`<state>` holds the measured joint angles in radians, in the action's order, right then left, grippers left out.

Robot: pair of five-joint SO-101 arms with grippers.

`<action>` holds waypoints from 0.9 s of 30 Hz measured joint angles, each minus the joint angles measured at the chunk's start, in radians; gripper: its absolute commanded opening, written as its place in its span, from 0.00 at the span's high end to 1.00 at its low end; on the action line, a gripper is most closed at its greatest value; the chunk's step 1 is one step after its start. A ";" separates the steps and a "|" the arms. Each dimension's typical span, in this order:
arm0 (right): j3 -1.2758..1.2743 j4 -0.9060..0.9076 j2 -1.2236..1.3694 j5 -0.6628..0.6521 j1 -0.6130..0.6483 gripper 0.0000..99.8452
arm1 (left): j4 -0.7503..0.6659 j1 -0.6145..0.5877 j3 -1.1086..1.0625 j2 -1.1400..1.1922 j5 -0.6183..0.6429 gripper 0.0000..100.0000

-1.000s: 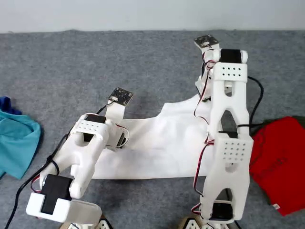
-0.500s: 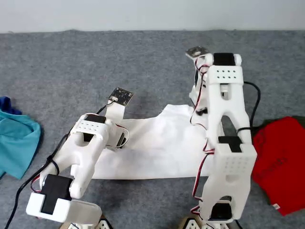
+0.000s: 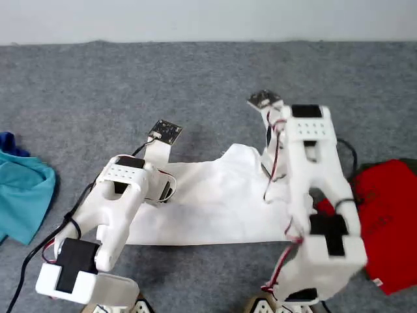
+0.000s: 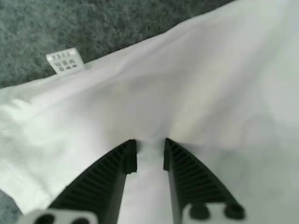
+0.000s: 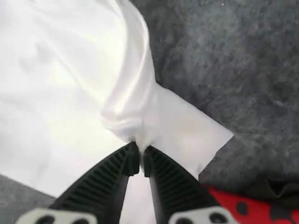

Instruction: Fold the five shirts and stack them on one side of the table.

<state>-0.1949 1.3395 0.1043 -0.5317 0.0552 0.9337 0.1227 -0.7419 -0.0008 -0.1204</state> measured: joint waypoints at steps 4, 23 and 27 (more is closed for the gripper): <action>-0.222 -0.124 -0.170 -0.014 0.003 0.99 | 0.000 0.000 0.000 0.000 0.000 0.89; -0.535 -0.133 -0.511 0.025 0.005 0.99 | 0.000 0.000 0.000 0.000 0.000 0.89; -0.535 -0.084 -0.512 0.025 0.005 0.97 | 0.000 0.000 0.000 0.000 0.000 0.89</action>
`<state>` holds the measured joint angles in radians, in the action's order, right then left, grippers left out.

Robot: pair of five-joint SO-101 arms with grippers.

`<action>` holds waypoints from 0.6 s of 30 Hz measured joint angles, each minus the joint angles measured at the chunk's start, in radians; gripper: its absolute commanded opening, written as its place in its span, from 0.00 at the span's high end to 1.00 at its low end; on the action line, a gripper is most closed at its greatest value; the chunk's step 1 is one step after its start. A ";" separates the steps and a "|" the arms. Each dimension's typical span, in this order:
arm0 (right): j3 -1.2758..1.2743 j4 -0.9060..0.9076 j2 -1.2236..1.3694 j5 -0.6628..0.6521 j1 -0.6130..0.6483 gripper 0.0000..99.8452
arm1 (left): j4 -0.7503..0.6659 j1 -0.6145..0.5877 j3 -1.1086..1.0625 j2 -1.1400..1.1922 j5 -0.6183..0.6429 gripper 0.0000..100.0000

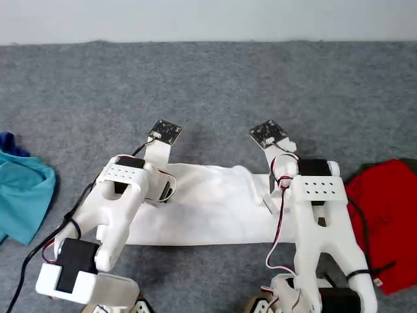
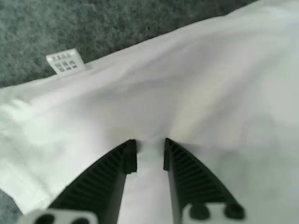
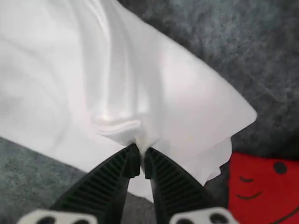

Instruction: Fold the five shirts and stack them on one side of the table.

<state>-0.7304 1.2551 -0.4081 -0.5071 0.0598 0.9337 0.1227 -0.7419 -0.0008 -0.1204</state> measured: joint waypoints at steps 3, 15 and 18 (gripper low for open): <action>0.000 0.031 0.000 0.000 0.000 0.90 | 0.000 0.000 0.000 0.000 0.000 0.89; 0.195 0.199 0.000 -0.026 -0.058 0.87 | 0.000 0.000 0.000 0.000 0.002 0.89; 0.238 0.212 0.000 -0.029 -0.089 0.87 | 0.000 0.000 0.000 0.000 0.002 0.89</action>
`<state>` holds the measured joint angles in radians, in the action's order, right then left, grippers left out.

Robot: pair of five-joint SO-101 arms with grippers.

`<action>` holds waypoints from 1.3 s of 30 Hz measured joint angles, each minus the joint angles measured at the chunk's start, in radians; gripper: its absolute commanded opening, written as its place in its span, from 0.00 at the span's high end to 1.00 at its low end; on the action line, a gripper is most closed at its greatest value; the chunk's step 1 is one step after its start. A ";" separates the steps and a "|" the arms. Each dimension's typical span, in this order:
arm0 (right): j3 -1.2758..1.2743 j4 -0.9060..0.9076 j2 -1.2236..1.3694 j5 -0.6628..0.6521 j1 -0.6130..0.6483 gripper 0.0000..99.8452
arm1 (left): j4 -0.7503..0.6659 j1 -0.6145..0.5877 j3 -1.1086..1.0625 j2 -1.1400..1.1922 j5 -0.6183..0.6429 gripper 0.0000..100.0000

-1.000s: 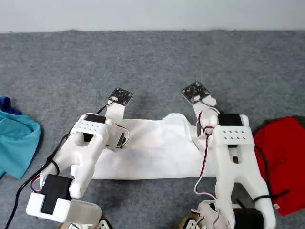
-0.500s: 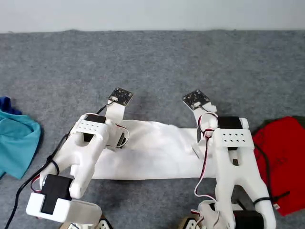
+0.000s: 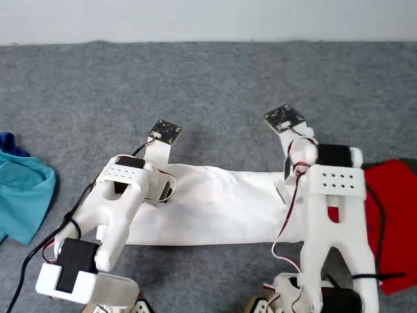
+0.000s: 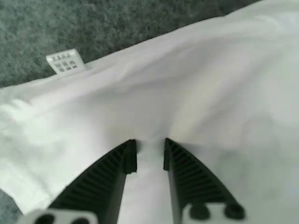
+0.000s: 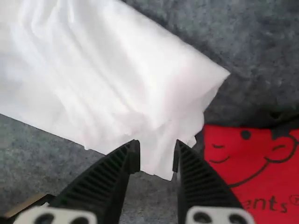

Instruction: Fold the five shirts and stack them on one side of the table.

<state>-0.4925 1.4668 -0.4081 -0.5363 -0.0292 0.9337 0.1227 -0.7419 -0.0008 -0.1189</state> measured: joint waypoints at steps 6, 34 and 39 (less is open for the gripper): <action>-0.014 -0.015 0.000 -0.012 -0.018 0.87 | 0.000 0.000 0.000 0.000 0.000 0.89; -0.028 -0.770 0.526 0.126 -0.020 0.87 | 0.000 0.000 0.000 0.000 0.000 0.89; 0.117 -0.666 0.603 0.126 -0.026 0.87 | 0.000 0.000 0.000 0.000 0.000 0.89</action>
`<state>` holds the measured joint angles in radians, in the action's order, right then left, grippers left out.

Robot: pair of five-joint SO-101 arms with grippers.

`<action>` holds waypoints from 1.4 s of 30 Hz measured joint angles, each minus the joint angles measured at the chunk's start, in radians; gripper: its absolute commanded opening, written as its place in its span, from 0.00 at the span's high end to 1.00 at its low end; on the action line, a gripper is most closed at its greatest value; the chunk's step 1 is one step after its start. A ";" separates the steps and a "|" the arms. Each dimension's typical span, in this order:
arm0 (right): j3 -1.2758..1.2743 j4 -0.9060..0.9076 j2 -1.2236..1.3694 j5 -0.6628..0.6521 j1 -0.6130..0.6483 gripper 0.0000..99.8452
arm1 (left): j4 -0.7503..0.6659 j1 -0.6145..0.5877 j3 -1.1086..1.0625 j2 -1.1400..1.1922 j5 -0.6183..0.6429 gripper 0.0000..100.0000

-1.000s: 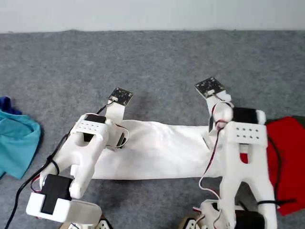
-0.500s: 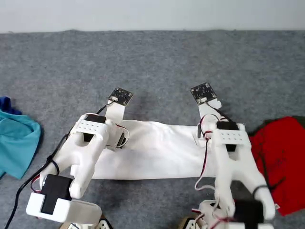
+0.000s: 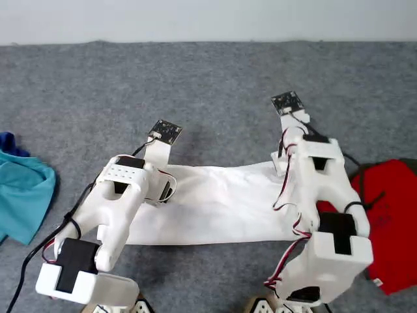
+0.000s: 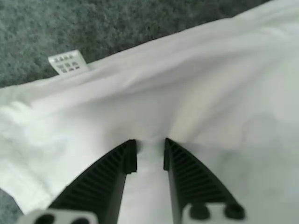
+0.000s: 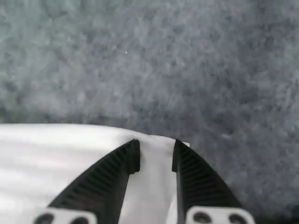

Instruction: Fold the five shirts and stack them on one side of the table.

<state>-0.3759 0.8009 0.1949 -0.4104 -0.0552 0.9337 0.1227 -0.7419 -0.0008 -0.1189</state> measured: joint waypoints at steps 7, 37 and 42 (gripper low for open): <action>0.075 0.276 -0.121 -0.002 -0.003 0.87 | 0.000 0.000 0.000 0.000 0.000 0.89; -0.097 0.457 -0.456 -0.002 -0.009 0.87 | 0.657 -0.473 0.397 -0.048 -0.025 0.86; -0.097 0.457 -0.456 -0.002 -0.009 0.87 | 0.603 -0.480 0.368 0.061 -0.060 0.86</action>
<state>-0.4726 1.2582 -0.2608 -0.4120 -0.0644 1.5367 -0.3575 -0.3736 0.0606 -0.1788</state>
